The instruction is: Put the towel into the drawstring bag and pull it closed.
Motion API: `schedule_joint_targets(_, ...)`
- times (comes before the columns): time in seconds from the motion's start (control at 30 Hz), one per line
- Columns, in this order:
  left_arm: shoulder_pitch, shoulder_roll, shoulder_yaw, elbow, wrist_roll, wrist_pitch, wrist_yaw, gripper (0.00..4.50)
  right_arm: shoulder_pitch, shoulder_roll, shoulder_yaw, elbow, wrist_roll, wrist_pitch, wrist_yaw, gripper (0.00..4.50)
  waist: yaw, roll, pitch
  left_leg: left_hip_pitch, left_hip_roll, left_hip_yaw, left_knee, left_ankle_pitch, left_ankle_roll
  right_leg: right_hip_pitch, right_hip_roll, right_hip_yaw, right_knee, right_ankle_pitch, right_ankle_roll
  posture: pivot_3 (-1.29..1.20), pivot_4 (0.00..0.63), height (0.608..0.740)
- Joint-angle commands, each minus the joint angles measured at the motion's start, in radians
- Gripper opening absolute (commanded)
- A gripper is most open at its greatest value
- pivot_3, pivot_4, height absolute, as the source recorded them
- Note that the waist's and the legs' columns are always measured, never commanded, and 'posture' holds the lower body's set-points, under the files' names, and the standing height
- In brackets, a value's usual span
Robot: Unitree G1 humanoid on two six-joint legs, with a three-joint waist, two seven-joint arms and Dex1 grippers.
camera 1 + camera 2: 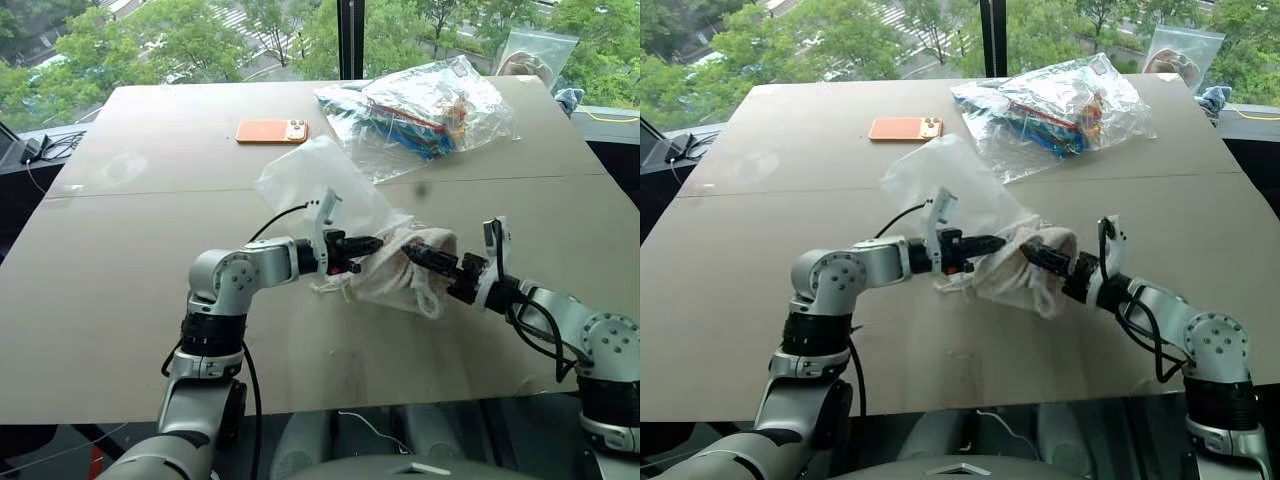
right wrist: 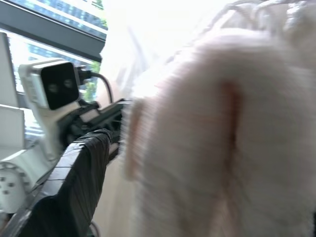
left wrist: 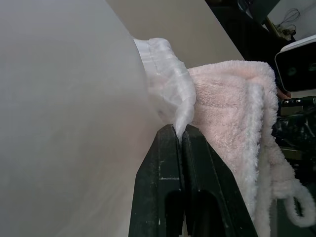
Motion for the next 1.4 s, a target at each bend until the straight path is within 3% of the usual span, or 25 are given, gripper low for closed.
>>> schedule_joint_targets(0.03,0.001,0.011,-0.019,-0.024,0.019,-0.038,-0.032,0.00,-0.015,-0.043,-0.001,-0.051,0.073,-0.021,-0.039,4.44,0.000,0.000,0.000,0.000,0.000,0.000,0.000,0.000,0.000,0.000,0.000,0.000,0.000,0.000,0.000,0.00,0.150,0.740)
schedule_joint_targets(0.27,0.006,-0.025,-0.017,-0.022,0.022,-0.042,-0.036,0.00,-0.059,-0.034,0.167,0.002,-0.054,0.008,-0.114,4.44,-0.001,0.000,0.000,0.000,0.000,0.000,0.000,0.000,0.000,0.000,0.000,0.000,0.000,0.000,0.000,0.00,0.150,0.740)
schedule_joint_targets(0.4,0.006,-0.024,-0.006,-0.024,0.023,-0.043,-0.038,0.00,-0.089,0.001,0.188,0.042,-0.159,-0.006,-0.102,4.44,-0.002,0.000,0.000,0.000,0.000,0.000,0.000,0.000,0.000,0.000,0.000,0.000,0.000,0.000,0.000,0.00,0.150,0.740)
schedule_joint_targets(0.53,-0.016,-0.049,0.104,0.013,-0.041,-0.009,-0.007,0.00,-0.075,0.005,0.162,0.005,-0.264,-0.037,-0.040,3.25,0.000,0.000,0.000,0.000,0.000,0.000,0.000,0.000,0.000,0.000,0.000,0.000,0.000,0.000,0.000,0.00,0.150,0.740)
schedule_joint_targets(0.6,-0.046,-0.066,0.207,0.062,-0.112,0.049,0.021,0.00,-0.043,0.002,0.128,-0.037,-0.215,-0.028,0.011,2.38,0.001,0.000,0.000,0.000,0.000,0.000,0.000,0.000,0.000,0.000,0.000,-0.001,0.000,0.000,0.000,0.00,0.150,0.740)
schedule_joint_targets(0.63,-0.058,-0.069,0.242,0.081,-0.137,0.076,0.031,0.00,-0.031,-0.001,0.117,-0.055,-0.199,-0.025,0.036,2.17,0.002,-0.001,0.000,0.000,0.000,-0.001,0.000,0.000,0.000,0.000,0.000,-0.001,0.000,0.000,0.000,0.00,0.150,0.740)
schedule_joint_targets(0.8,-0.090,-0.064,0.314,0.130,-0.207,0.184,0.050,0.00,-0.010,0.002,0.086,-0.117,-0.126,-0.021,0.185,0.01,-0.001,-0.001,0.000,-0.002,0.000,-0.002,0.001,0.000,0.000,0.000,0.000,-0.002,0.000,0.000,0.000,0.00,0.150,0.740)
schedule_joint_targets(1.07,-0.093,-0.040,0.292,0.117,-0.205,0.198,0.040,0.00,-0.052,0.018,0.098,-0.059,-0.121,-0.009,0.254,0.01,-0.001,-0.001,0.000,-0.001,0.000,-0.002,0.001,0.000,0.000,0.000,0.000,-0.002,0.000,0.000,0.000,0.00,0.150,0.740)
schedule_joint_targets(1.4,-0.025,0.040,0.204,-0.004,-0.221,0.218,-0.052,0.00,-0.139,0.005,0.162,0.106,-0.317,0.074,0.322,0.01,-0.002,-0.001,0.000,-0.001,0.000,-0.001,0.001,0.000,0.000,-0.001,0.000,-0.001,0.000,0.000,0.000,0.00,0.150,0.740)
